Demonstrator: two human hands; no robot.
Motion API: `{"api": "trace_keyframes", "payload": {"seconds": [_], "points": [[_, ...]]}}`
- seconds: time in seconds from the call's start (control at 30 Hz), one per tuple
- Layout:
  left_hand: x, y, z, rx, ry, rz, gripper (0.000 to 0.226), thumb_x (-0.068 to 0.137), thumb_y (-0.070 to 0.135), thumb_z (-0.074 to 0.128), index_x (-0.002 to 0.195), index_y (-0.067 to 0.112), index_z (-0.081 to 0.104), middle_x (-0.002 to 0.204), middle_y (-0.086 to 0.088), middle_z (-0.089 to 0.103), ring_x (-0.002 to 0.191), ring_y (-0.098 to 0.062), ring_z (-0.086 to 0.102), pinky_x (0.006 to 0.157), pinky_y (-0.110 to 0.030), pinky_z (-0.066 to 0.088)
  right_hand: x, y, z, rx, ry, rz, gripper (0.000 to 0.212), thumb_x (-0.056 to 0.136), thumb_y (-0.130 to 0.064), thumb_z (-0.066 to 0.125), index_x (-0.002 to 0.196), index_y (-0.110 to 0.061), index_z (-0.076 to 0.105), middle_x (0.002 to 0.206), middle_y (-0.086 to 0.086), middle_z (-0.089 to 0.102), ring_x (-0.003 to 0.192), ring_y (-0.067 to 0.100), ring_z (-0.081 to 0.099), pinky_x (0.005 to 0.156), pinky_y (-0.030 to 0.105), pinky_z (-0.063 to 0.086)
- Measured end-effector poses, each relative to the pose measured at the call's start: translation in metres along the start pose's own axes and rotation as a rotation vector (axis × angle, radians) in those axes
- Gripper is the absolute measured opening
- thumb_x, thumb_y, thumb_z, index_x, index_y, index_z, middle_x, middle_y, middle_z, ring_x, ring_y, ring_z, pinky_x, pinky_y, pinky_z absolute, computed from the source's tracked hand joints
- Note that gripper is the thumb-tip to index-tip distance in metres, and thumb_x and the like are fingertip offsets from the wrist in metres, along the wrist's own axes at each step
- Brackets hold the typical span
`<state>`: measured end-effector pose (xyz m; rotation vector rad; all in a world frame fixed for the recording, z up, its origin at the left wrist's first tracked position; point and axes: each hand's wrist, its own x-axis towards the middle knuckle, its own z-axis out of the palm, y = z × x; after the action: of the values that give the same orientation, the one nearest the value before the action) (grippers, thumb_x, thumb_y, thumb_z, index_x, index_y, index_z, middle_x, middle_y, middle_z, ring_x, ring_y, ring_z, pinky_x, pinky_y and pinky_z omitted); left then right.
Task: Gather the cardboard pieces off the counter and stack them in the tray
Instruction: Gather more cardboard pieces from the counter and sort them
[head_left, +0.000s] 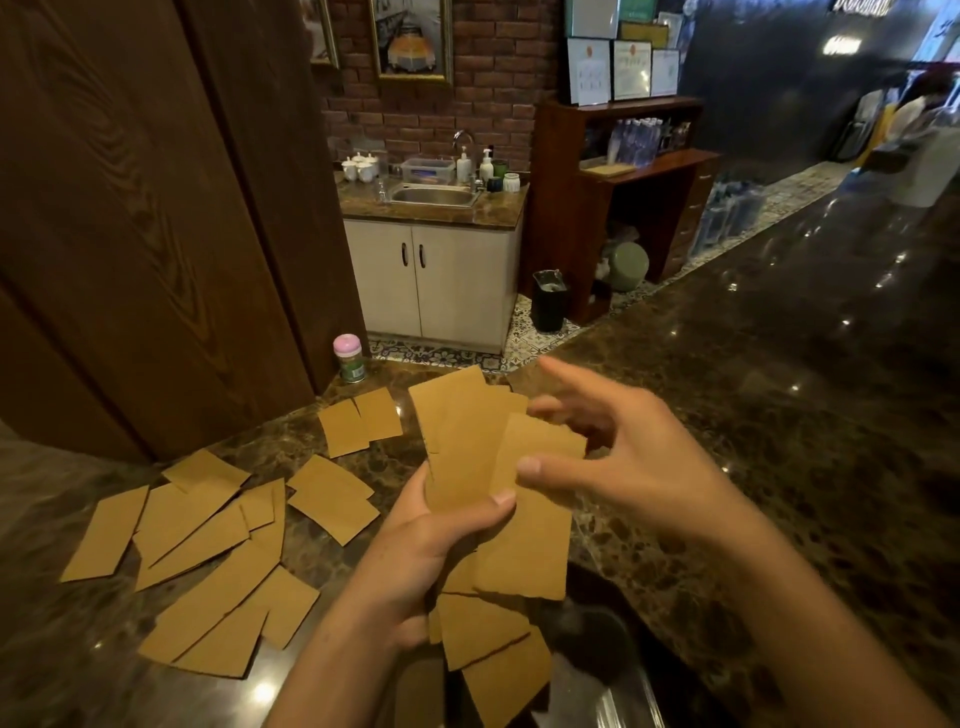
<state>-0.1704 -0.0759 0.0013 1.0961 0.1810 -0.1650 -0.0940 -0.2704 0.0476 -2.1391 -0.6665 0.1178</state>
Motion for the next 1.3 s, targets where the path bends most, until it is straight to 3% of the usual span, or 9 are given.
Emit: {"api": "trace_keyframes", "payload": {"seconds": [0.13,0.23,0.47,0.7,0.87,1.0,1.13,1.23,1.3], "points": [[-0.005,0.003,0.004,-0.071,0.028,0.044,0.054,0.064,0.004,0.078,0.114,0.016,0.061,0.086,-0.013,0.079,0.07,-0.029,0.075,0.056,-0.036,0.061,0.011,-0.005,-0.003,0.146,0.12,0.017,0.052,0.081,-0.029,0.087,0.13,-0.035,0.069,0.104,-0.012,0.077,0.102,0.004,0.071,0.087,0.033,0.058],[-0.006,0.005,0.001,-0.095,0.101,0.079,0.061,0.064,-0.005,0.085,0.116,0.015,0.06,0.086,-0.015,0.078,0.067,-0.03,0.074,0.055,-0.037,0.06,0.008,-0.001,0.009,0.232,0.222,0.014,0.042,0.09,-0.024,0.079,0.126,-0.041,0.067,0.109,-0.013,0.07,0.103,0.005,0.067,0.085,0.035,0.06],[-0.004,0.011,-0.011,-0.013,0.171,0.142,0.057,0.07,0.004,0.085,0.121,0.012,0.06,0.107,-0.017,0.078,0.092,-0.034,0.076,0.073,-0.042,0.064,-0.002,-0.003,0.003,0.229,-0.068,0.093,0.033,0.071,-0.03,0.094,0.096,-0.022,0.072,0.085,0.0,0.078,0.076,0.016,0.077,0.069,0.04,0.063],[0.001,0.013,-0.003,0.043,0.149,0.142,0.043,0.076,0.013,0.083,0.114,0.015,0.064,0.101,-0.014,0.079,0.088,-0.033,0.076,0.075,-0.044,0.061,-0.003,-0.007,0.008,0.192,-0.244,0.034,0.011,0.09,-0.028,0.079,0.101,-0.023,0.078,0.078,0.0,0.079,0.075,0.02,0.077,0.076,0.044,0.063],[0.001,0.01,0.001,-0.074,0.146,0.046,0.048,0.085,0.036,0.07,0.123,0.008,0.064,0.083,-0.024,0.072,0.062,-0.031,0.068,0.059,-0.036,0.061,-0.003,0.002,0.011,0.397,0.082,-0.046,0.018,0.09,-0.021,0.073,0.105,-0.012,0.072,0.095,0.002,0.081,0.085,0.018,0.079,0.071,0.035,0.064],[0.0,0.01,0.003,-0.154,0.11,-0.045,0.063,0.072,0.054,0.071,0.122,0.016,0.067,0.09,-0.019,0.077,0.073,-0.037,0.073,0.072,-0.041,0.059,-0.005,0.012,0.012,0.316,0.207,-0.392,0.02,0.082,-0.001,0.08,0.094,-0.017,0.081,0.132,0.001,0.071,0.129,0.018,0.063,0.103,0.036,0.054],[-0.006,0.013,0.012,-0.144,0.082,0.004,0.039,0.069,0.031,0.071,0.106,0.022,0.066,0.085,-0.008,0.081,0.071,-0.027,0.078,0.068,-0.041,0.063,-0.008,0.021,0.015,0.163,0.165,-0.377,0.047,0.071,0.016,0.071,0.086,-0.027,0.084,0.161,-0.004,0.044,0.154,0.023,0.033,0.118,0.06,0.037],[-0.008,0.011,0.015,-0.074,0.085,0.057,0.043,0.066,0.007,0.073,0.107,0.016,0.062,0.078,-0.008,0.08,0.063,-0.024,0.076,0.054,-0.034,0.062,-0.011,0.02,0.02,0.225,0.179,-0.321,0.051,0.082,0.016,0.061,0.092,-0.029,0.084,0.163,-0.01,0.04,0.151,0.011,0.037,0.116,0.045,0.046],[-0.008,0.011,0.016,-0.062,0.106,0.084,0.049,0.066,0.003,0.077,0.11,0.015,0.061,0.08,-0.007,0.08,0.067,-0.025,0.076,0.057,-0.035,0.063,-0.012,0.015,0.027,0.399,0.243,-0.221,0.046,0.098,0.007,0.056,0.122,-0.029,0.073,0.152,-0.017,0.054,0.14,0.005,0.051,0.109,0.034,0.052]]}}
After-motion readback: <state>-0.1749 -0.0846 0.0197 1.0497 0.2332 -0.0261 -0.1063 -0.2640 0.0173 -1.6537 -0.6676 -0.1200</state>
